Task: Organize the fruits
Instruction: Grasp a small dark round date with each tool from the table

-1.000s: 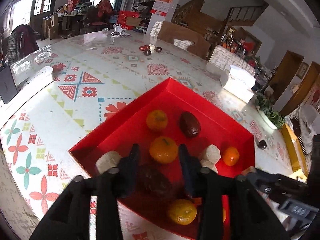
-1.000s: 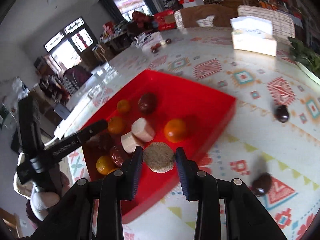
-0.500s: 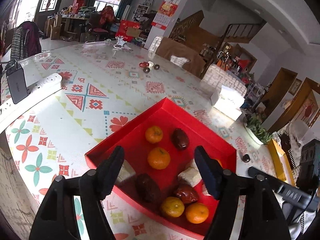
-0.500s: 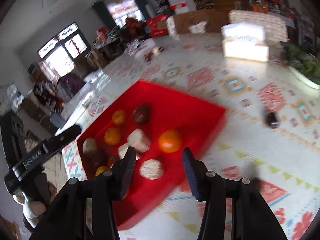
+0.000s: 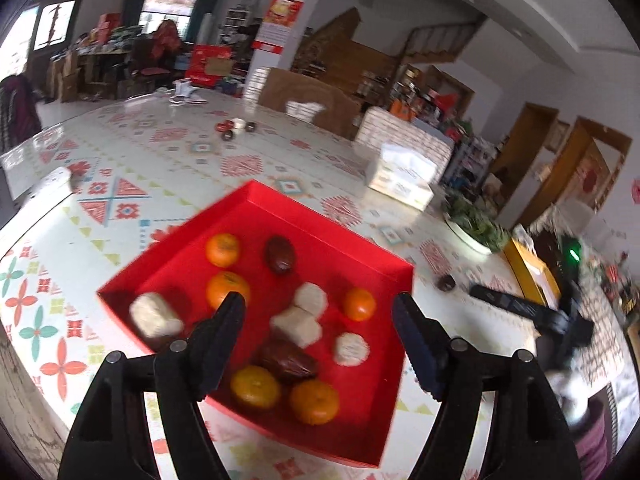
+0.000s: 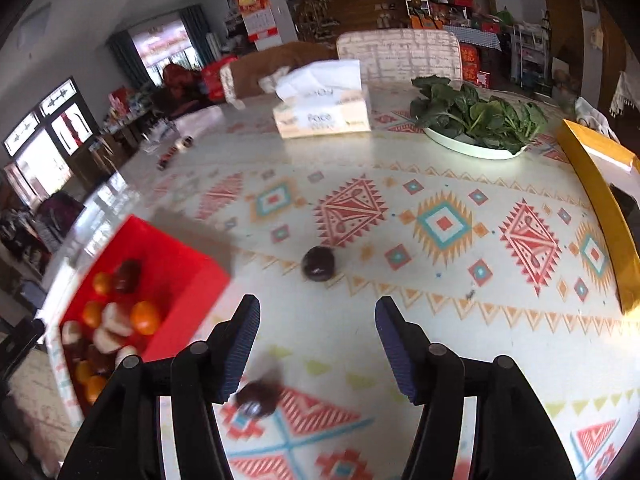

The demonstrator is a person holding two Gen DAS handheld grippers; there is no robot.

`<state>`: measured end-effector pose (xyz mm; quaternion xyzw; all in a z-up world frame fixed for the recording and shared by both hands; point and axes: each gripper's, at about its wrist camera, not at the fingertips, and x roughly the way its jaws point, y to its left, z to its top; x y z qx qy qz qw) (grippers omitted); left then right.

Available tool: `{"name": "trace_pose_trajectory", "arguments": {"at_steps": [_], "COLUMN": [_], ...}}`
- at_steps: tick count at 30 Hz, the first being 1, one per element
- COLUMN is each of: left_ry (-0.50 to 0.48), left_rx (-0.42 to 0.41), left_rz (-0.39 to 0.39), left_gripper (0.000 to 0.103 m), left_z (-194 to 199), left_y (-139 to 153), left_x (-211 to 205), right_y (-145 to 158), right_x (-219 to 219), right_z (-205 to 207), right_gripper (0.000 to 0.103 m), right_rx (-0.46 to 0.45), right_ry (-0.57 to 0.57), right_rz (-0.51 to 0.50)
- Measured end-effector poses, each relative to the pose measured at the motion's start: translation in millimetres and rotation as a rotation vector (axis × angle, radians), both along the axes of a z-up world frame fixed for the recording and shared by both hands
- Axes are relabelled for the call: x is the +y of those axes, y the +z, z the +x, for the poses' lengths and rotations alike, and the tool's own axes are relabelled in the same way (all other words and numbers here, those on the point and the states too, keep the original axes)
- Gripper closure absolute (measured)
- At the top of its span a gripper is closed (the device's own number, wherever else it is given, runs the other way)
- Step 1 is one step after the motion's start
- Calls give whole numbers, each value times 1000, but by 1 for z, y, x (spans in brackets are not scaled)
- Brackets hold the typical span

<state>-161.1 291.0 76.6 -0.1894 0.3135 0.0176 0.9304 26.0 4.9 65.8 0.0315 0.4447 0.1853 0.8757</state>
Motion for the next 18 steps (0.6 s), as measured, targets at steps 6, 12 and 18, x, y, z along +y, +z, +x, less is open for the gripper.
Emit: {"name": "trace_pose_trajectory", "arguments": {"at_steps": [6,12,18], "left_ry": [-58,-107,-209], "left_rx": [25,48,60], "left_rz": [47,65,74], "left_gripper": [28,28,28], "left_z": [9,20,32], "left_y": [-4,-8,-10], "left_x": [-24,-44,-81], "right_y": [-19,-33,-14], "right_x": [24,26,2], "right_z": [33,40,24], "right_gripper": [42,72,76], "right_rx": [18,32,-2], "right_ry": [20,20,-9], "right_rz": [-75,-93,-45]}}
